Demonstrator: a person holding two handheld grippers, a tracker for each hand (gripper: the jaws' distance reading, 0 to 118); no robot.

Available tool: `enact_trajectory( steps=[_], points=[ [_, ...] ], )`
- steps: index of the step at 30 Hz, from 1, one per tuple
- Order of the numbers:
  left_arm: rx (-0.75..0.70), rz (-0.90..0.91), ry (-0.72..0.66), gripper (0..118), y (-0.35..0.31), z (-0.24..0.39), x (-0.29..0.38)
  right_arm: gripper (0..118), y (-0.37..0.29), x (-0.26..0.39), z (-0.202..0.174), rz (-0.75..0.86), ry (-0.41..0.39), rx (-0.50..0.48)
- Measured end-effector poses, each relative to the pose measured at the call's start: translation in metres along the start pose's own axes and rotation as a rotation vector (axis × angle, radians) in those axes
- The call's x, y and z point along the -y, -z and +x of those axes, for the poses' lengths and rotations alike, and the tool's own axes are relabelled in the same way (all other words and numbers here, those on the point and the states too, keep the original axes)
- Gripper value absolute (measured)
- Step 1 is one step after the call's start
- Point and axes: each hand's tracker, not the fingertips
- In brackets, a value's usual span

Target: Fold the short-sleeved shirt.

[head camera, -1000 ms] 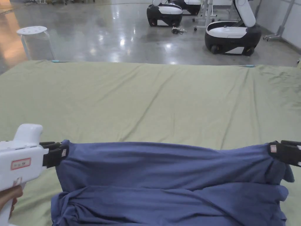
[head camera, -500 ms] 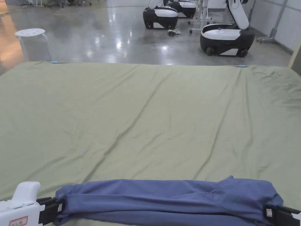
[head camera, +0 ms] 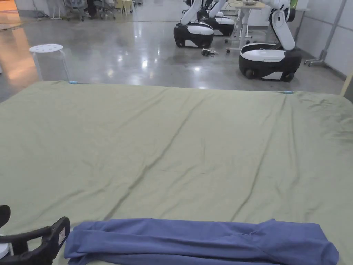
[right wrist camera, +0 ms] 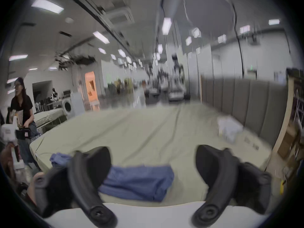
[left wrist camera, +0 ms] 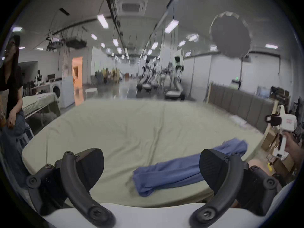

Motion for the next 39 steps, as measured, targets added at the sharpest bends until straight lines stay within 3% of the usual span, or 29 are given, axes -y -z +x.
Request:
enact_trajectory(
  steps=[1, 2, 3, 5, 6, 7, 11, 15, 16, 17, 18, 19, 20, 24, 26, 31, 33, 36, 37, 38, 39],
  points=[
    [0.050, 0.055, -0.012, 101, -0.010, 0.005, 0.001, 47, -0.010, -0.005, -0.011, 0.063, -0.019, -0.009],
    [0.055, 0.063, -0.014, 48, -0.014, 0.010, 0.002, 0, -0.011, -0.005, -0.015, 0.087, -0.028, 0.012],
    [0.021, 0.039, 0.007, 0, -0.014, 0.019, 0.005, 0, -0.010, -0.006, -0.023, 0.075, -0.047, 0.037],
    [-0.112, -0.018, 0.002, 0, -0.006, 0.027, 0.011, 0, 0.004, 0.002, -0.023, 0.053, -0.004, -0.013],
    [-0.027, -0.066, -0.023, 0, 0.003, 0.017, 0.017, 0, 0.004, -0.001, -0.017, 0.021, 0.034, -0.072],
    [0.051, -0.111, -0.078, 0, 0.011, 0.011, 0.022, 0, 0.007, 0.002, -0.016, 0.017, 0.043, -0.059],
    [0.044, -0.219, -0.087, 0, 0.042, -0.023, 0.037, 0, 0.009, -0.002, -0.024, -0.014, 0.020, -0.074],
    [0.045, -0.394, -0.287, 2, 0.089, -0.066, 0.060, 0, 0.010, -0.003, -0.020, -0.031, 0.045, -0.094],
    [0.027, -0.436, -0.339, 17, 0.100, -0.070, 0.064, 0, 0.011, -0.003, -0.020, -0.038, 0.047, -0.088],
    [0.066, -0.455, -0.368, 64, 0.108, -0.078, 0.071, 0, 0.011, -0.002, -0.020, -0.041, 0.045, -0.084],
    [0.098, -0.500, -0.385, 103, 0.117, -0.084, 0.078, 0, 0.013, -0.002, -0.020, -0.047, 0.045, -0.088],
    [0.165, -0.515, -0.433, 118, 0.121, -0.090, 0.080, 0, 0.015, -0.003, -0.020, -0.054, 0.047, -0.090],
    [0.188, -0.529, -0.410, 114, 0.125, -0.099, 0.079, 0, 0.016, -0.003, -0.021, -0.061, 0.048, -0.091],
    [0.157, -0.581, -0.609, 115, 0.151, -0.117, 0.097, 0, 0.022, -0.003, -0.020, -0.075, 0.070, -0.098],
    [0.182, -0.601, -0.640, 116, 0.159, -0.117, 0.104, 0, 0.024, -0.003, -0.021, -0.072, 0.082, -0.103],
    [0.182, -0.589, -0.540, 118, 0.175, -0.093, 0.111, 0, 0.029, -0.006, -0.026, -0.069, 0.114, -0.118],
    [0.170, -0.623, -0.591, 118, 0.181, -0.091, 0.107, 0, 0.031, -0.007, -0.028, -0.073, 0.117, -0.124],
    [0.382, -0.632, -0.699, 110, 0.182, -0.069, 0.105, 0, 0.031, -0.007, -0.030, -0.073, 0.112, -0.128],
    [0.343, -0.678, -0.691, 97, 0.182, -0.057, 0.105, 0, 0.031, -0.007, -0.031, -0.073, 0.112, -0.128],
    [0.328, -0.701, -0.627, 51, 0.184, -0.053, 0.107, 0, 0.031, -0.007, -0.031, -0.074, 0.113, -0.128],
    [0.300, -0.712, -0.603, 20, 0.186, -0.054, 0.110, 0, 0.031, -0.007, -0.031, -0.074, 0.116, -0.128]
  ],
)
